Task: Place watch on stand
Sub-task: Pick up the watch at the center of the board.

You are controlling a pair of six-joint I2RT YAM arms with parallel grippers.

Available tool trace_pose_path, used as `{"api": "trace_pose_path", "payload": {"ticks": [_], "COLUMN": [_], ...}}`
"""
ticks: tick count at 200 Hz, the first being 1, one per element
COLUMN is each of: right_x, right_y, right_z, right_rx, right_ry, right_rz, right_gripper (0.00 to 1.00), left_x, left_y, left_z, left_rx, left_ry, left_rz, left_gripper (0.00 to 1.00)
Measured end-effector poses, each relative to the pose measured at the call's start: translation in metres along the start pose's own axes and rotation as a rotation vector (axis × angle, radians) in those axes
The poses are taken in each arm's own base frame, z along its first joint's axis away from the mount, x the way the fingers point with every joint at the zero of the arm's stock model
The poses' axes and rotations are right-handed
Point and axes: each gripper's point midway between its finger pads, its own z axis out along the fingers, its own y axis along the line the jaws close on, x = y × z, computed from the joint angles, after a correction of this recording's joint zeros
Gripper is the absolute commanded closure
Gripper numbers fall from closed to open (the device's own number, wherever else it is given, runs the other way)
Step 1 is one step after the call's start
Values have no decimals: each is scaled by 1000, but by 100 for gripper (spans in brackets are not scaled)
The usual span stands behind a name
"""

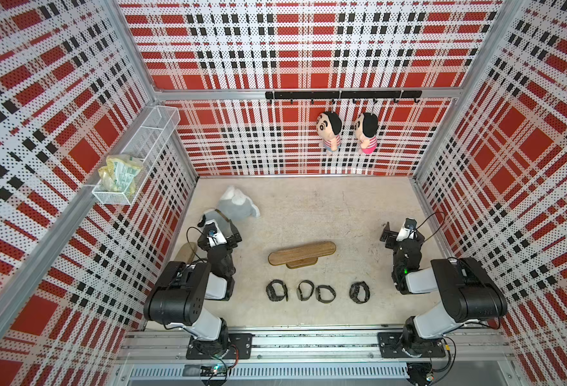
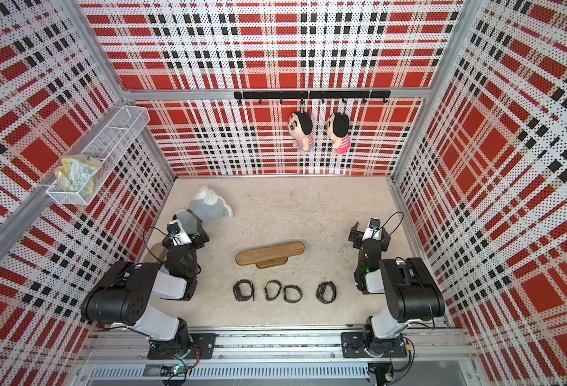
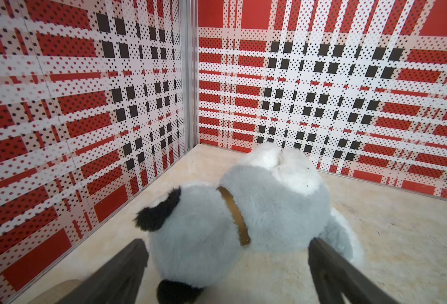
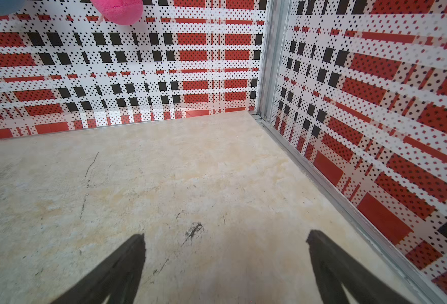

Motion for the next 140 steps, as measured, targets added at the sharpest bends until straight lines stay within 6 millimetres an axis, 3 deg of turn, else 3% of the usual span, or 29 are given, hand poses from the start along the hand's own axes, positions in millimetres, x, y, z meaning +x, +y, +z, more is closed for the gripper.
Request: {"api": "trace_pose_path", "payload": {"ticks": [140], "right_x": [-1], "right_y": [-1], "right_z": [-2], "right_rx": [2], "right_ry": [-8], "right_rz": [2], "right_gripper": [0], "left_x": [0], "left_y": [5], "left_z": [1], "left_rx": [-10], "left_ry": [-1], "left_rz": [-10], "left_gripper": [2]}}
